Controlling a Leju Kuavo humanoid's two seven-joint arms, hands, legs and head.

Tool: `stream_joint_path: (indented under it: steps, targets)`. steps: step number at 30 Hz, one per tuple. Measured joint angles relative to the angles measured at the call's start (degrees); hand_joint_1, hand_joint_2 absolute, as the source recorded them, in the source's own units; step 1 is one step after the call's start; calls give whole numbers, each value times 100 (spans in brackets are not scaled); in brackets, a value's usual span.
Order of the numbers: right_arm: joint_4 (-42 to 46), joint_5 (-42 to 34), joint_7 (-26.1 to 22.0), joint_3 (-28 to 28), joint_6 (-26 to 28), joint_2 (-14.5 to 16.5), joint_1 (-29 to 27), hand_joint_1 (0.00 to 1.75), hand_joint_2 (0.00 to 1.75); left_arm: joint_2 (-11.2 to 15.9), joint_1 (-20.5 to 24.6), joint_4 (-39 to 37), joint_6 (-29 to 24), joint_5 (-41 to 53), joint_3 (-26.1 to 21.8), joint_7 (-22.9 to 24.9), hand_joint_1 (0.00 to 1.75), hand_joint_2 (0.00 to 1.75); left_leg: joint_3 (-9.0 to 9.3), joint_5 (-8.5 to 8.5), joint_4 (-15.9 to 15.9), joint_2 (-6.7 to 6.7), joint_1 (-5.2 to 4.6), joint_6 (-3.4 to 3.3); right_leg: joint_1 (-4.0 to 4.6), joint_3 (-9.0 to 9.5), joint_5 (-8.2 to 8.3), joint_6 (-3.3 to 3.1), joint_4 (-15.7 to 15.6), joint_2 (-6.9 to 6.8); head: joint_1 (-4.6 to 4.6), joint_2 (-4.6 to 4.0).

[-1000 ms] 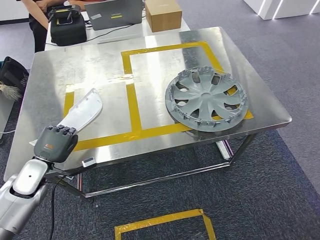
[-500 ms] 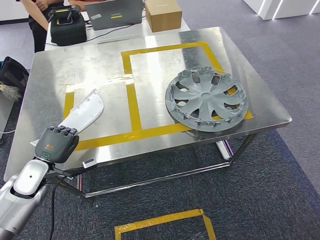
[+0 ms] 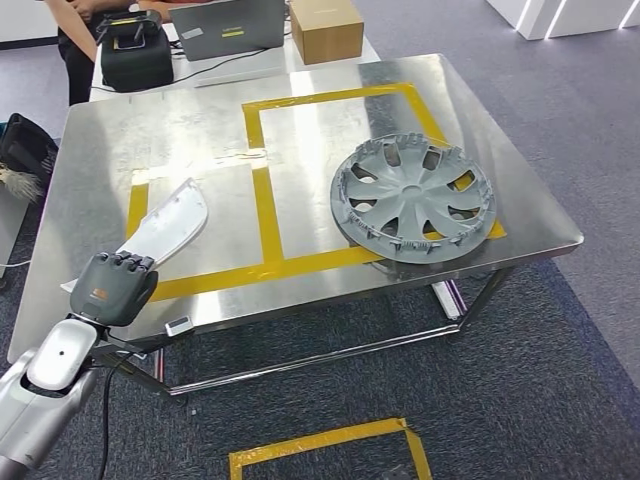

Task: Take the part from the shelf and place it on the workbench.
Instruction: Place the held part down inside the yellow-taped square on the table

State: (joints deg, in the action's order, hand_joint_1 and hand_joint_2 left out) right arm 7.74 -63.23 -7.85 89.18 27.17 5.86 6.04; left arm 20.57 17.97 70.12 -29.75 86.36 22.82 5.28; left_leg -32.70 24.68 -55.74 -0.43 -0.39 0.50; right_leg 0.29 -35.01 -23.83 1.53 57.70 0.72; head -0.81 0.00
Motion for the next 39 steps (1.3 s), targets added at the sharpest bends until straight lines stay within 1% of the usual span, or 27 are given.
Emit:
stream_joint_path:
  steps: [1, 4, 5, 8, 12, 16, 26, 39]
  targets:
    - [0, 0, 0, 0, 0, 0, 0, 0, 0, 0, 0, 0, 0, 0, 0, 0, 175, 175, 0, 0, 0, 0, 0, 0, 0, 0, 0, 0, 0, 0, 0, 0]
    - [0, 1, 0, 0, 0, 0, 0, 0, 0, 0, 0, 0, 1, 0, 0, 4, 44, 175, 0, 0, 0, 0, 0, 0, 0, 0, 0, 0, 0, 0, 0, 0]
    - [0, 3, -2, 0, -2, 0, 0, 0, 0, 3, 0, 0, 4, 0, 0, 26, 0, 131, 0, 0, 0, 0, 0, 0, 0, 1, 0, 0, 0, -1, 0, 0]
    - [0, 33, 4, 2, 5, 7, 6, 0, 0, 78, -58, 8, -19, -5, -19, 143, 0, 0, 0, 1, 0, 1, 0, -1, 0, 4, 0, 0, 1, 3, 1, 0]
    - [0, 62, 70, 10, 74, 45, 7, 0, 0, 262, -336, 61, -128, -24, -205, -23, 0, 0, -1, 1, 0, 3, 0, -1, 2, -2, -3, -1, 1, 2, 1, 0]
    - [0, 64, 81, 14, 85, 58, 26, 0, 0, 331, -494, 89, -134, -24, -352, -129, 0, 0, -4, 1, 0, -3, 1, -1, 2, 0, -5, -2, 1, -9, 0, 0]
    - [0, 66, 81, 17, 85, 61, 28, 0, 0, 366, -572, 116, -133, -24, -469, -137, 0, 0, -4, -1, 0, -2, -2, -4, -1, 4, -2, 0, 0, -10, 0, 0]
    - [0, 66, 80, 17, 85, 63, 29, 0, 0, 378, -581, 117, -122, -23, -485, -154, 0, 0, -3, -1, 0, -2, -1, -4, 0, 3, -2, 0, 0, -10, 0, 0]
